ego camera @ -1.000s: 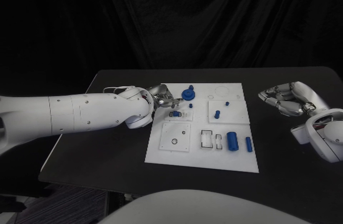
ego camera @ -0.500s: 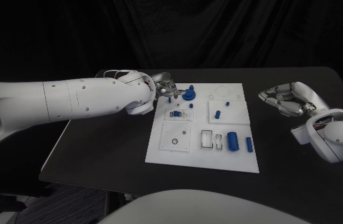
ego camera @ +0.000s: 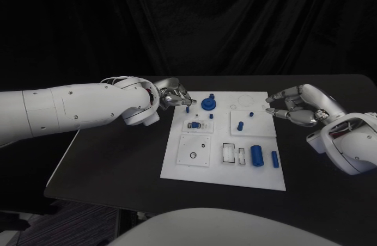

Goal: Assemble the parts on the task board

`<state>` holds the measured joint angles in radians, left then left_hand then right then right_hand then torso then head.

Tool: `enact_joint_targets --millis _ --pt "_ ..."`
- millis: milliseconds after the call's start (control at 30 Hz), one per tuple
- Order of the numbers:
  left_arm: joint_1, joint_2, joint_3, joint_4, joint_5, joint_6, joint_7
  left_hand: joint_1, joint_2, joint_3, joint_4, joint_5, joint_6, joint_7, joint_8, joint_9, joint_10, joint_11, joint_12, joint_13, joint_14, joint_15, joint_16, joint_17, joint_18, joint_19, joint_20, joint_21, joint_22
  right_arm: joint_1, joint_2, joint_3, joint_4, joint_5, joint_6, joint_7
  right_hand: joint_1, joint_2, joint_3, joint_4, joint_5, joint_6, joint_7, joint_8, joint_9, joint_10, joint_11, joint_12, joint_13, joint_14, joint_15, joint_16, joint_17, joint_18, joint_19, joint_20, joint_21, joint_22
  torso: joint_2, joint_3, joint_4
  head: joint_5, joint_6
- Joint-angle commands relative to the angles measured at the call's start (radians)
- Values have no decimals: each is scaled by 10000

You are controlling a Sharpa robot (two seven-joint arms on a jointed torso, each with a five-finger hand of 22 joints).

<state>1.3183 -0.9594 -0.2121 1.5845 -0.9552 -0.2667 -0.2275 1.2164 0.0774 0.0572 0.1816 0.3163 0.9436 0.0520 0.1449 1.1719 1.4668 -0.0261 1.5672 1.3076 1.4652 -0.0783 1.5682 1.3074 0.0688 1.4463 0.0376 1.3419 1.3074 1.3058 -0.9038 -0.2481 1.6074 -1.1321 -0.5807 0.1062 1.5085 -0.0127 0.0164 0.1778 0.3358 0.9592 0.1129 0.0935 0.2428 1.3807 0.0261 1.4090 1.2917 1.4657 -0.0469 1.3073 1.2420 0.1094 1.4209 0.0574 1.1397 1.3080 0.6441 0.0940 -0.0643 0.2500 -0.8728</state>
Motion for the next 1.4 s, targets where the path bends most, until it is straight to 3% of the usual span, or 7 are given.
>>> enact_joint_targets --millis 33,300,600,700,1033,1133,1400 --pt "-23 -107 8 -4 1434 -72 2075 367 -27 173 -244 449 -394 81 51 50 1040 119 35 2632 1055 111 26 2634 -130 58 42 83 1709 97 409 7 27 -1810 210 -1224 99 -53 180 -13 -57 -164 45 -124 -46 122 24 101 -262 415 8 149 135 -206 102 15 137 729 7 -21 5 58 2" --pt "-322 -232 9 -131 2317 -138 3453 419 -95 281 -266 835 -610 166 46 -102 1040 193 35 2632 1055 181 26 2634 -155 102 110 193 1791 -124 1662 9 -486 -2605 658 -1605 2 -121 329 36 -18 -297 88 -198 -92 81 64 76 -313 412 39 145 124 -201 99 39 115 742 38 -191 153 190 2" --pt "-532 -444 10 -68 2549 -199 3748 660 -184 638 -554 1461 -740 246 -89 -625 1040 256 35 2632 1055 235 26 2634 -152 106 173 208 1840 -318 2505 12 -867 -3280 939 -2154 -192 -257 503 77 -51 -476 129 -243 -148 304 104 285 52 504 74 439 467 -264 221 73 436 920 248 -664 597 -197 2" --pt "-553 -611 11 88 2570 -259 3706 796 -302 946 -873 2017 -774 299 -120 -859 1040 297 35 2632 1055 266 26 2634 -150 104 198 198 1856 -362 2726 13 -993 -3445 1076 -2369 -301 -321 618 67 -81 -480 129 -216 -148 487 109 459 344 584 76 681 742 -317 333 78 722 1071 342 -801 727 -322 2" --pt "-568 -862 12 278 2585 -97 3597 691 -355 1281 -1119 2147 -982 397 -156 -1065 1040 378 35 2632 1055 333 26 2634 -139 82 253 149 1859 -445 3253 21 -1298 -3722 1311 -2756 -806 -454 794 99 -304 -431 122 -95 -40 1217 124 1120 1618 700 97 1185 1311 -441 560 98 1387 1437 579 -1134 980 -590 2" --pt "-569 -901 12 305 2586 -72 3577 686 -356 1308 -1140 2160 -983 399 -147 -1074 1040 382 35 2632 1055 337 26 2634 -139 83 258 148 1860 -471 3455 26 -1422 -3746 1360 -2844 -918 -468 804 111 -338 -444 122 -82 -8 1300 127 1191 1767 713 100 1259 1399 -460 590 101 1487 1492 614 -1180 1011 -685 2" --pt "-570 -989 12 396 2587 -58 3509 652 -354 1373 -1181 2194 -969 403 -115 -1094 1040 392 35 2632 1055 348 26 2634 -135 75 269 133 1859 -492 3735 37 -1515 -3765 1329 -3033 -1270 -493 789 176 -458 -479 117 -47 78 1395 131 1277 1946 726 109 1366 1511 -485 630 111 1632 1588 661 -1176 1043 -819 2"
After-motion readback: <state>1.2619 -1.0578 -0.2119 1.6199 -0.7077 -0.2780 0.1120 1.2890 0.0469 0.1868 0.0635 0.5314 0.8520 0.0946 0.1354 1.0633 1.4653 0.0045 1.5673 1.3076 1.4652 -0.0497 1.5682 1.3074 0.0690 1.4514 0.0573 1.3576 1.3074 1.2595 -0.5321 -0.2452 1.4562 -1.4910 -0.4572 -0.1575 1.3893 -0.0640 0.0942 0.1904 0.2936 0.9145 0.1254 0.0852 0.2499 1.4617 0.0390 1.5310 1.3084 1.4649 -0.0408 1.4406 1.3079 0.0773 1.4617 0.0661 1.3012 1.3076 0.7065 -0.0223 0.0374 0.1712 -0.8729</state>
